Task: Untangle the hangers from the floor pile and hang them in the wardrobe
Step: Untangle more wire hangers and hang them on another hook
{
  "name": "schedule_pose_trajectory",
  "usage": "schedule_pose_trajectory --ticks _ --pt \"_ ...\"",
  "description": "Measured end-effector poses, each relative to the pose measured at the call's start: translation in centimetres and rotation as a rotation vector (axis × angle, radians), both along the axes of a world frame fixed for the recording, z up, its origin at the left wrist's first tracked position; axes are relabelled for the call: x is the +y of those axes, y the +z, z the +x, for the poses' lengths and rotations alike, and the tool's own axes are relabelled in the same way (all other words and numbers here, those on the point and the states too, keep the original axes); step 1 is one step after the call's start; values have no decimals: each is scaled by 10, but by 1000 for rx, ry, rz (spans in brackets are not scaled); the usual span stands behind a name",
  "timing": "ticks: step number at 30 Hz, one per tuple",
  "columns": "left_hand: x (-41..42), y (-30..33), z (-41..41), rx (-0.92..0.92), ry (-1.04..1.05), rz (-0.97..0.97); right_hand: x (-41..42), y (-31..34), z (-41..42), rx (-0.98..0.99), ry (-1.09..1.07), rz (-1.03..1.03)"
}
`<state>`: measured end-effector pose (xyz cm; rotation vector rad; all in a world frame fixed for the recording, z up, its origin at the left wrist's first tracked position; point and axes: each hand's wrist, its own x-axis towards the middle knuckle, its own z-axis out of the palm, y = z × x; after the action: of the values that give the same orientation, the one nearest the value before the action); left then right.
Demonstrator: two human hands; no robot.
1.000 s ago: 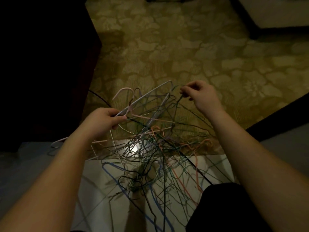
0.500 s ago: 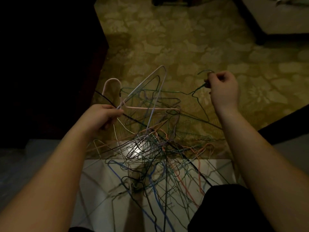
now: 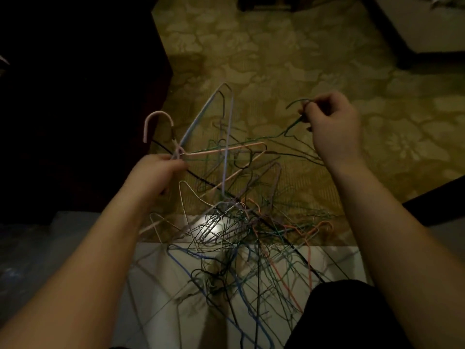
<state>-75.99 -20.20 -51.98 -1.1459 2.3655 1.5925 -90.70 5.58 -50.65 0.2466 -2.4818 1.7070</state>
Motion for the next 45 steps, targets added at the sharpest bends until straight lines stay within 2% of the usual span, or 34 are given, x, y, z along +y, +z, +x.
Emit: schedule_pose_trajectory --ticks 2,4,6,9,11,14,18,20,26,29,32,33,35,37,39,41,43,45 --pt "1 2 1 30 -60 -279 -7 -3 2 -15 91 -4" --pt "0 -3 1 29 -167 -469 -15 -6 6 -61 207 1" --pt "-4 -10 1 31 -255 -584 -20 -8 8 -109 254 -34" --pt "-8 -18 1 153 -403 -682 -22 -8 4 -150 278 -56" --pt "-4 -16 -1 198 -402 -583 -21 -4 1 -179 322 -58" --pt "1 -16 -2 139 -358 -322 -21 5 0 -186 348 -118" --pt "12 -18 -4 84 -361 -274 -27 10 11 -178 393 -172" --pt "20 -21 -5 86 -365 -175 -32 11 18 -167 410 -173" --pt "38 -16 -3 41 -384 -16 -51 16 34 -27 383 -140" --pt "35 -18 0 66 -293 70 -58 15 34 10 376 -116" --pt "24 -11 5 69 -261 -40 -52 10 30 1 404 -136" --pt "19 -8 6 79 -239 -86 -45 7 27 36 340 -137" --pt "7 -1 9 141 -195 -96 -29 -1 17 99 70 -193" --pt "-3 5 13 187 -139 15 -12 -19 3 46 -223 -281" --pt "-12 8 14 223 -99 163 -4 -48 -6 -77 -326 -204" --pt "-20 11 14 252 -95 231 -7 -85 -6 -277 -108 35" --pt "-25 13 12 266 -93 253 -20 -116 9 -506 302 318" --pt "-25 16 11 274 -89 276 -35 -129 34 -647 653 506"
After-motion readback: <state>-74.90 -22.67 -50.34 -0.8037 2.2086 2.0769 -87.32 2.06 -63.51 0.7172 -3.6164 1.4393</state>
